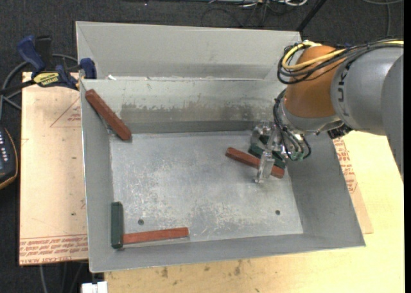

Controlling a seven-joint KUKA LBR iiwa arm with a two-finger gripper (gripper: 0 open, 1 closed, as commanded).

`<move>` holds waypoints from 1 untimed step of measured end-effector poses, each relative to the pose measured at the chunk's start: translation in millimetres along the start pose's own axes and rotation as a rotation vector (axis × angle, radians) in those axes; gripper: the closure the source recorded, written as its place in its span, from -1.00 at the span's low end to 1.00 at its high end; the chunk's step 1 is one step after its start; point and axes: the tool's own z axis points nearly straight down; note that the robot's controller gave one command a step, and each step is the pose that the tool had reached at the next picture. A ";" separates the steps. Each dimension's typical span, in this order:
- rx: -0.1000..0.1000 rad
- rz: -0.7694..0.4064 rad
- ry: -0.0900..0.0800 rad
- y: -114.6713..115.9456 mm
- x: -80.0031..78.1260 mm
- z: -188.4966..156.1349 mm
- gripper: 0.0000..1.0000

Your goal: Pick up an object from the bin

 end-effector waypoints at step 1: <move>0.001 0.001 0.000 -1.5 0.0 -0.4 1.00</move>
Offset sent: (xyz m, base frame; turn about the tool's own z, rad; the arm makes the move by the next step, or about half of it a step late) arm 0.0000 0.0000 0.0000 0.0000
